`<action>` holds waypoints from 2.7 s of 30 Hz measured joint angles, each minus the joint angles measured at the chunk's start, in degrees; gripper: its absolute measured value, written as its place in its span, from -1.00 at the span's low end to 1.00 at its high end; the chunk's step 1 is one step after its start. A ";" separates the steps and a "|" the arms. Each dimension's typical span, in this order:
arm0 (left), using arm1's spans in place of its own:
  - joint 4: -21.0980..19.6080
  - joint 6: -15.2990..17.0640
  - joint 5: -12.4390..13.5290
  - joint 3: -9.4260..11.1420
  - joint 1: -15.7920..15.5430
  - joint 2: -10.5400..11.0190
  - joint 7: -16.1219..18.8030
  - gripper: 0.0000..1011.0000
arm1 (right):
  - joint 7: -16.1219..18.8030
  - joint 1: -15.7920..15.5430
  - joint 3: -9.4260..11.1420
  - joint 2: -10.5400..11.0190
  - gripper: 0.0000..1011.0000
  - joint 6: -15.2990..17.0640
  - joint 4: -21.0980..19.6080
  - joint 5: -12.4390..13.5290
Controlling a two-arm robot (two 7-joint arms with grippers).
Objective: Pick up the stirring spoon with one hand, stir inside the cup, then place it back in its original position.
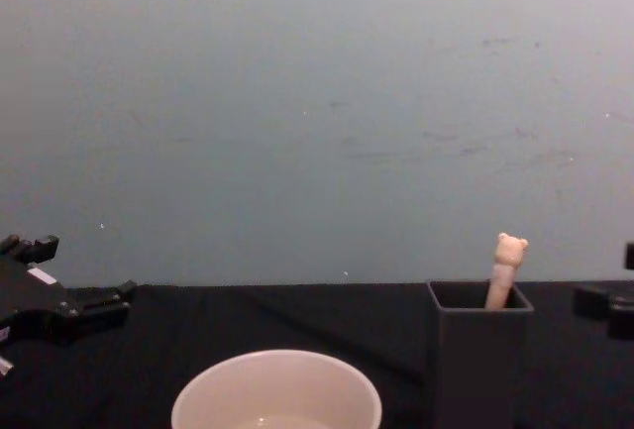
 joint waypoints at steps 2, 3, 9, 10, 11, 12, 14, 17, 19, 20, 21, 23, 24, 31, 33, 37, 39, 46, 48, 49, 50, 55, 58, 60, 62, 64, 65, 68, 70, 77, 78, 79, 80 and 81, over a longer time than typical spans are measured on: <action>0.00 0.00 0.00 0.00 0.00 0.00 0.00 0.98 | 0.36 0.85 -0.35 -0.66 0.98 0.43 0.48 -0.30; 0.00 0.00 0.00 0.00 0.00 0.00 0.00 0.98 | 0.74 1.78 -0.67 -1.36 0.98 0.85 1.01 -0.61; 0.00 0.00 0.00 0.00 0.00 0.00 0.00 0.98 | 2.29 5.10 -1.74 -3.68 0.98 2.26 3.61 -1.45; 0.00 0.00 0.00 0.00 0.00 0.00 0.00 0.98 | 2.87 6.12 -1.98 -4.33 0.98 2.56 4.67 -1.66; 0.00 0.00 0.00 0.00 0.00 0.00 0.00 0.98 | 3.10 6.59 -2.08 -4.65 0.98 2.69 5.18 -1.76; 0.00 0.00 0.00 0.00 0.00 0.00 0.00 0.98 | 3.44 7.43 -2.23 -5.27 0.98 2.94 5.96 -1.97; 0.00 0.00 0.00 0.00 0.00 0.00 0.00 0.98 | 3.70 8.25 -2.35 -5.84 0.98 3.19 6.85 -2.20; 0.00 0.00 0.00 0.00 0.00 0.00 0.00 0.98 | 4.18 9.54 -2.53 -6.78 0.98 3.61 8.28 -2.41; 0.00 0.00 0.00 0.00 0.00 0.00 0.00 0.98 | 4.52 10.42 -2.63 -7.37 0.98 3.97 9.28 -2.47; 0.00 0.00 0.00 0.00 0.00 0.00 0.00 0.98 | 4.64 10.68 -2.70 -7.56 0.98 4.11 9.61 -2.49; 0.00 0.00 0.00 0.00 0.00 0.00 0.00 0.98 | 4.86 11.17 -2.79 -7.85 0.98 4.50 10.11 -2.49; 0.00 0.00 0.00 0.00 0.00 0.00 0.00 0.98 | 5.11 11.64 -2.90 -8.12 0.98 4.94 10.59 -2.43; 0.00 0.00 0.00 0.00 0.00 0.00 0.00 0.98 | 5.22 11.87 -2.95 -8.24 0.98 5.18 10.82 -2.38; 0.00 0.00 0.00 0.00 0.00 0.00 0.00 0.98 | 5.79 13.02 -3.52 -8.89 0.98 6.93 11.99 -1.86; 0.00 0.00 0.00 0.00 0.00 0.00 0.00 0.98 | 5.83 13.23 -3.72 -9.02 0.98 7.18 12.20 -1.79; 0.00 0.00 0.00 0.00 0.00 0.00 0.00 0.98 | 5.84 13.52 -3.96 -9.14 0.98 7.71 12.31 -1.59; 0.00 0.00 0.00 0.00 0.00 0.00 0.00 0.98 | 5.82 13.61 -3.96 -9.17 0.98 7.92 12.31 -1.45; 0.00 0.00 0.00 0.00 0.00 0.00 0.00 0.98 | 5.79 13.61 -3.96 -9.18 0.98 8.00 12.31 -1.40; 0.00 0.00 0.00 0.00 0.00 0.00 0.00 0.98 | 5.77 13.59 -3.96 -9.17 0.98 7.97 12.31 -1.41; 0.00 0.00 0.00 0.00 0.00 0.00 0.00 0.98 | 5.77 13.59 -3.96 -9.17 0.98 7.96 12.31 -1.42; 0.00 0.00 0.00 0.00 0.00 0.00 0.00 0.98 | 5.75 13.58 -3.95 -9.16 0.98 7.93 12.32 -1.43; 0.00 0.00 0.00 0.00 0.00 0.00 0.00 0.98 | 5.72 13.56 -3.93 -9.14 0.98 7.87 12.31 -1.45; 0.00 0.00 0.00 0.00 0.00 0.00 0.00 0.98 | 5.72 13.55 -3.91 -9.12 0.98 7.83 12.30 -1.46; 0.00 0.00 0.00 0.00 0.00 0.00 0.00 0.98 | 5.72 13.54 -3.90 -9.12 0.98 7.82 12.30 -1.47; 0.00 0.00 0.00 0.00 0.00 0.00 0.00 0.98 | 5.71 13.53 -3.90 -9.11 0.98 7.80 12.28 -1.47; 0.00 0.00 0.00 0.00 0.00 0.00 0.00 0.98 | 5.71 13.52 -3.89 -9.10 0.98 7.79 12.27 -1.48; 0.00 0.00 0.00 0.00 0.00 0.00 0.00 0.98 | 5.72 13.51 -3.89 -9.10 0.98 7.78 12.27 -1.48; 0.00 0.00 0.00 0.00 0.00 0.00 0.00 0.98 | 5.72 13.50 -3.89 -9.10 0.98 7.76 12.27 -1.49; 0.00 0.00 0.00 0.00 0.00 0.00 0.00 0.98 | 5.72 13.49 -3.89 -9.10 0.93 7.75 12.27 -1.50; 0.00 0.00 0.00 0.00 0.00 0.00 0.00 0.98 | 5.72 13.49 -3.89 -9.10 0.60 7.71 12.27 -1.51; 0.00 0.00 0.00 0.00 0.00 0.00 0.00 0.98 | 5.72 13.49 -3.89 -9.10 0.60 7.71 12.27 -1.51; 0.00 0.00 0.00 0.00 0.00 0.00 0.00 0.98 | 5.72 13.49 -3.89 -9.10 0.50 7.69 12.27 -1.51; 0.00 0.00 0.00 0.00 0.00 0.00 0.00 0.98 | 5.72 13.49 -3.89 -9.10 0.46 7.69 12.27 -1.51; 0.00 0.00 0.00 0.00 0.00 0.00 0.00 0.98 | 5.72 13.49 -3.89 -9.10 0.40 7.69 12.27 -1.51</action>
